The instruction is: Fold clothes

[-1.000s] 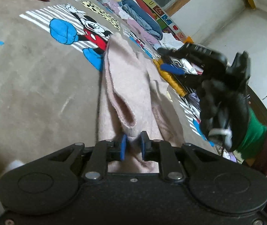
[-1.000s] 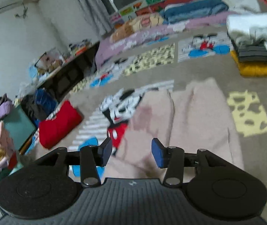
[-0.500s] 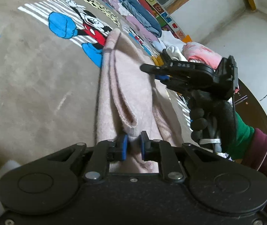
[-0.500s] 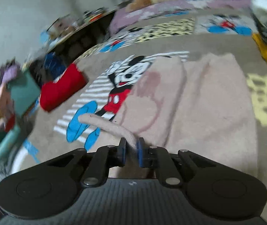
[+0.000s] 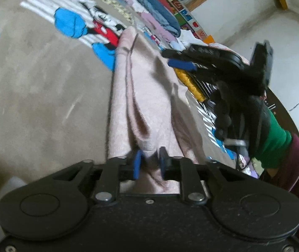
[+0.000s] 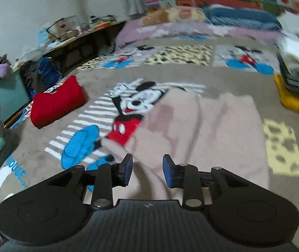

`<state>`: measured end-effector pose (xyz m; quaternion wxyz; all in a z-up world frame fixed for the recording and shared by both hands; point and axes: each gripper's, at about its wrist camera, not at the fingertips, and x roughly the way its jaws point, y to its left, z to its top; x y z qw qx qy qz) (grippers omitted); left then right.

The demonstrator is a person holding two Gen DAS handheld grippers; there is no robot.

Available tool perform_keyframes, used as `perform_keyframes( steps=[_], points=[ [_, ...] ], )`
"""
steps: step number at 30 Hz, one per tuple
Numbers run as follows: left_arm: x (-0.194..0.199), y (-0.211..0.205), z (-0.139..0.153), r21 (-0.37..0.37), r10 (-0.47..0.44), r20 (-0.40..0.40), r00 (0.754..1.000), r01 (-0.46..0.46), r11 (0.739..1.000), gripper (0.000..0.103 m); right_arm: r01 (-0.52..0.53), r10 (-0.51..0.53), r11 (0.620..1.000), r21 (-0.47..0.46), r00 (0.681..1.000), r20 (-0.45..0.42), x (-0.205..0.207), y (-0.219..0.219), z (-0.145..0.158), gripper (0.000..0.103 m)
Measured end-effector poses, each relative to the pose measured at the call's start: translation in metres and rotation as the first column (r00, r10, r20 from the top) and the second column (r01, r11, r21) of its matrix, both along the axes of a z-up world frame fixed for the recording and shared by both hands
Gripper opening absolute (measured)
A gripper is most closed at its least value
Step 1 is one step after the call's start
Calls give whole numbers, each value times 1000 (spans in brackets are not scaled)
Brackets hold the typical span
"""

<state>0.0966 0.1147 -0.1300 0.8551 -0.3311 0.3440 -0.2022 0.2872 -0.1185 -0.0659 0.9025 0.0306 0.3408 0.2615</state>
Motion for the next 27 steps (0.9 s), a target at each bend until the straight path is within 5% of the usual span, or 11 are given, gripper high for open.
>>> perform_keyframes(
  steps=[2,3,7,10,14,17,22,26,27],
  points=[
    [1,-1,0,0,24,16,1000,-24,1000,25,-26,26,999,-24,999,18,4,11,0,30],
    [3,-2,-2,9,37,2,999,-37,999,14,-33,34,999,-40,999,17,7,16,-1,28],
    [5,-3,-10,17,42,-45,998,-41,999,11,61,-72,994,-93,990,-119,38,17,-31,16],
    [4,-2,-12,17,36,-56,998,-35,999,11,128,-134,991,-47,979,-156,48,8,-40,1],
    [1,-2,-4,41,19,-31,999,-17,999,13,139,-144,989,-42,981,-127,43,3,-38,2],
    [-2,-9,8,127,12,39,999,-17,992,15,170,-169,985,8,983,-67,31,-10,-23,9],
    [-3,-39,19,322,-34,201,979,-33,946,15,62,-61,998,-15,997,52,12,-12,1,10],
    [-4,-63,28,465,-93,319,943,-70,883,15,-86,86,996,0,995,47,9,12,0,9],
    [1,-69,23,507,-109,294,950,-59,860,15,-113,113,994,3,993,35,11,19,-2,9]
  ],
)
